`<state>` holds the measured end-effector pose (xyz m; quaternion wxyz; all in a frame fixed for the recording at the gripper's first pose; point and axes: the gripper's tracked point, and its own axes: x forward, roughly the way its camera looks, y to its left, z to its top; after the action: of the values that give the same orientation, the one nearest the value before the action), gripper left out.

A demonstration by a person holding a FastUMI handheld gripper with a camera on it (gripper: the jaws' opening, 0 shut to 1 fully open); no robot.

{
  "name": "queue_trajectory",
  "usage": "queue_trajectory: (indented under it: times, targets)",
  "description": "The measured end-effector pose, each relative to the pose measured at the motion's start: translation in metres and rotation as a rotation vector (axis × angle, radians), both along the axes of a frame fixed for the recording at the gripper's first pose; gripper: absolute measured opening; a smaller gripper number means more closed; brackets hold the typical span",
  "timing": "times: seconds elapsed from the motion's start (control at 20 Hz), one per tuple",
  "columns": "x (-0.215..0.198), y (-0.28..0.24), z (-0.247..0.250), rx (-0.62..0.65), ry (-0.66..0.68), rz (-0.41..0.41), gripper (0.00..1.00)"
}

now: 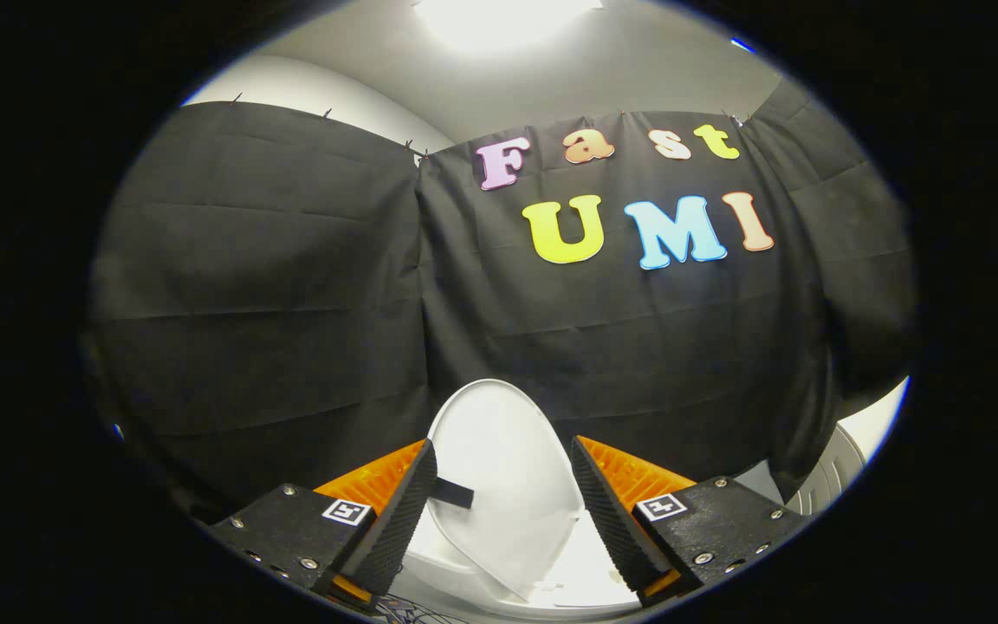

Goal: Open the toilet lid.

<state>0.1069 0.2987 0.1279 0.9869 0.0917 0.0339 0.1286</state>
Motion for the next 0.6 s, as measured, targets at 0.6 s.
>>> queue_trajectory:
  times: [0.6]
  targets:
    - [-0.007, -0.084, -0.004, -0.064, -0.03, -0.081, 0.95]
